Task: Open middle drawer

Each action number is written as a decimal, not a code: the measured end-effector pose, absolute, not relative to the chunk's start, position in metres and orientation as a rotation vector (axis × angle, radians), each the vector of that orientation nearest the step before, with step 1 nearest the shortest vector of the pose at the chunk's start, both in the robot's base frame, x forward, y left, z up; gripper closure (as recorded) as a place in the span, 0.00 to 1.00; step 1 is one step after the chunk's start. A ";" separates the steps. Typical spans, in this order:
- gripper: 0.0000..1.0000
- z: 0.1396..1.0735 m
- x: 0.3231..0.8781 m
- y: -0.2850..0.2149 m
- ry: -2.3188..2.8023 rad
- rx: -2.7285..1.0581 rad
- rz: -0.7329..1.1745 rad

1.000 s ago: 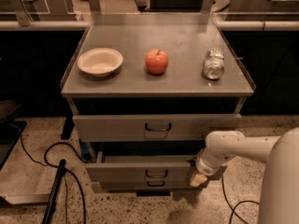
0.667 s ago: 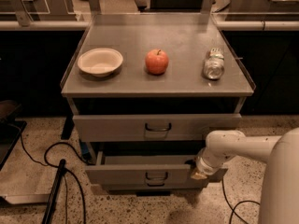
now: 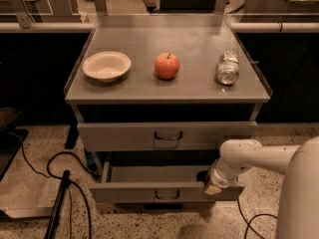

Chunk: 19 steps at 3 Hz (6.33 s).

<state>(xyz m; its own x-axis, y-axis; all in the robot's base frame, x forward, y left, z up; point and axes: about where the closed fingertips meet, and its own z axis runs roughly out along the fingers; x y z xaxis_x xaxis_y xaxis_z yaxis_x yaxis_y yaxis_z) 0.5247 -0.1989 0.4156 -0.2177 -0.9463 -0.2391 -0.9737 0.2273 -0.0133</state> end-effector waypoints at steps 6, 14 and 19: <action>1.00 0.429 0.449 -0.218 2.471 -1.755 0.240; 1.00 0.436 0.378 -0.228 2.596 -1.672 0.332; 0.36 0.441 0.360 -0.228 2.606 -1.644 0.352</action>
Offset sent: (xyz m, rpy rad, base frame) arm -0.0946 -0.0425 0.0347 -0.0724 0.0856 -0.1683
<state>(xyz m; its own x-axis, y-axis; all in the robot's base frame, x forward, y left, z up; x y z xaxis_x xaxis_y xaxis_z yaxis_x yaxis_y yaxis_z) 0.3605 -0.2276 0.4407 -0.4376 -0.8858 -0.1542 -0.8950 0.4127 0.1694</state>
